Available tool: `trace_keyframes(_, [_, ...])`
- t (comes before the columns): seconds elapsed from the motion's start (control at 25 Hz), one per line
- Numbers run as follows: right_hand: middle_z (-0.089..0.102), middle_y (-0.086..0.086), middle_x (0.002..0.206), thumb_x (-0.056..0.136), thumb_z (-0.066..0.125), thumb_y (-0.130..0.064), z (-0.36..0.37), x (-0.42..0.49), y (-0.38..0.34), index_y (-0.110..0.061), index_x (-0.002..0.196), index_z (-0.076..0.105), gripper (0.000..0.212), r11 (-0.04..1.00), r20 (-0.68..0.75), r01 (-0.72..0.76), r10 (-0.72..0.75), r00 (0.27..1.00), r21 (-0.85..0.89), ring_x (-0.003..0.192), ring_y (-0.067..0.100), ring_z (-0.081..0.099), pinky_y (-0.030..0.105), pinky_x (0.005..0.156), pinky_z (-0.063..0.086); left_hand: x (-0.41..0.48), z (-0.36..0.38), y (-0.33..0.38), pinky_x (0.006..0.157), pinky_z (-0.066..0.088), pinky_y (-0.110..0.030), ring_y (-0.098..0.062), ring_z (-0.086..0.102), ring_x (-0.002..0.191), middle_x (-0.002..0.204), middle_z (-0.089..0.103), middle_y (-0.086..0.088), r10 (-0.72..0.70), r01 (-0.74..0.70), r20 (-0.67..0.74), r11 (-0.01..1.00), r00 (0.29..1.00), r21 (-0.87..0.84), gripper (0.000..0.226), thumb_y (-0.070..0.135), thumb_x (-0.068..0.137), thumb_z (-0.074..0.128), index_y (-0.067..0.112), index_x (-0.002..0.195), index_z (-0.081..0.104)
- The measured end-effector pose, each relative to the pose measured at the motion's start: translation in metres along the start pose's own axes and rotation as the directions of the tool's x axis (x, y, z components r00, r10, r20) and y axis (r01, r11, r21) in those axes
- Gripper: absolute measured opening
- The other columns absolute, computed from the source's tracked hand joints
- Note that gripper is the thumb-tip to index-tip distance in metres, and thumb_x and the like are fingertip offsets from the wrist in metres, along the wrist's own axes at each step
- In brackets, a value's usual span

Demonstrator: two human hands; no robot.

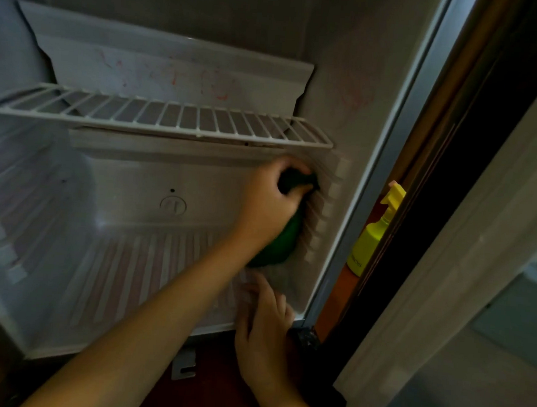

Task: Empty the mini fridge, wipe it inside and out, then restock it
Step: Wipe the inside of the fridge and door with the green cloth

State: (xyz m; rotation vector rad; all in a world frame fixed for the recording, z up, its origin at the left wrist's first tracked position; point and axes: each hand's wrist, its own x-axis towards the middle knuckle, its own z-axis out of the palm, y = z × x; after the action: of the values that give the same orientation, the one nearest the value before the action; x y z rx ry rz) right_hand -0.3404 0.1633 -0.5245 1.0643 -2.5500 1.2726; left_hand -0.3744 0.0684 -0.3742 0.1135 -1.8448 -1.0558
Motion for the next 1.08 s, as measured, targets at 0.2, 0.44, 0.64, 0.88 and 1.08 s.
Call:
trace_keyframes(0.2, [0.041,-0.024,0.111,0.093,0.046,-0.016,0.0,0.001,0.001,-0.035,0.133,0.041,0.045,1.0,0.019,0.003,-0.003,1.0,-0.009,0.097,-0.005,0.028,0.026,0.097,0.032,0.004,0.004,-0.005,0.077,0.042,-0.003,-0.003,0.061,0.081,0.084,0.062,0.01,0.003,-0.002,-0.029,1.0,1.0,0.024,0.017,0.001,0.078,0.07,0.013,0.086,0.062])
trace_keyframes(0.44, [0.045,-0.021,0.107,0.092,0.046,-0.015,0.003,0.001,0.004,-0.03,0.12,0.051,0.033,0.999,-0.009,0.012,-0.012,1.0,-0.039,0.099,-0.002,0.036,0.025,0.092,0.033,0.005,0.004,-0.005,0.085,0.048,-0.015,-0.004,0.06,0.086,0.089,0.063,0.009,-0.115,0.113,-0.057,0.993,0.992,-0.038,0.022,0.001,0.08,0.07,0.019,0.086,0.059])
trace_keyframes(0.64, [0.048,-0.01,0.098,0.094,0.043,-0.021,0.01,0.001,0.01,-0.028,0.106,0.052,0.016,0.999,0.001,-0.028,0.028,1.0,-0.025,0.094,0.007,0.037,0.025,0.083,0.029,-0.034,0.011,0.016,0.077,0.045,-0.012,-0.006,0.06,0.089,0.09,0.065,0.005,-0.002,0.002,0.002,1.0,1.0,-0.021,0.023,0.008,0.079,0.07,0.027,0.085,0.059])
trace_keyframes(0.88, [0.046,-0.019,0.108,0.093,0.047,-0.015,0.005,0.002,0.007,-0.031,0.119,0.052,0.031,0.998,-0.012,0.023,-0.023,1.0,-0.051,0.1,0.001,0.037,0.024,0.091,0.032,0.014,0.008,-0.02,0.075,0.039,0.0,0.018,0.055,0.075,0.081,0.06,0.013,-0.143,0.127,-0.123,0.983,0.982,-0.133,0.019,-0.003,0.079,0.069,0.013,0.084,0.06])
trace_keyframes(1.08, [0.046,-0.019,0.102,0.094,0.049,-0.017,0.007,0.0,0.008,-0.027,0.118,0.054,0.026,0.997,-0.073,0.051,-0.056,0.996,-0.058,0.091,-0.002,0.034,0.024,0.083,0.03,-0.003,-0.01,-0.019,0.08,0.041,-0.002,0.007,0.06,0.085,0.09,0.066,0.01,-0.159,0.154,-0.036,0.981,0.987,-0.115,0.019,0.002,0.082,0.068,0.017,0.093,0.066])
